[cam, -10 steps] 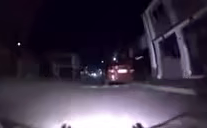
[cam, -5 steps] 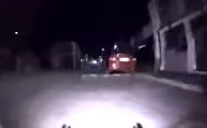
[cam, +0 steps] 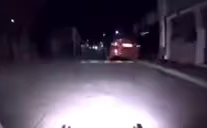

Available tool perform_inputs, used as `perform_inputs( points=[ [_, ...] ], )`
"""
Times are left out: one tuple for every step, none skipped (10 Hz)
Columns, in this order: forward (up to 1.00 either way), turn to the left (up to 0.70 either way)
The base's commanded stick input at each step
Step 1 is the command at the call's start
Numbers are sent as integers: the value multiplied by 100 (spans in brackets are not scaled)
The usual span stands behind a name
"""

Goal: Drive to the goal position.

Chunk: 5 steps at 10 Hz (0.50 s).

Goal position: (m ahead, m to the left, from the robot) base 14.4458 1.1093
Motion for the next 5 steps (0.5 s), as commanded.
perform_inputs(
  points=[
    [60,0],
    [60,0],
    [60,0],
    [60,0],
    [60,0]
  ],
)
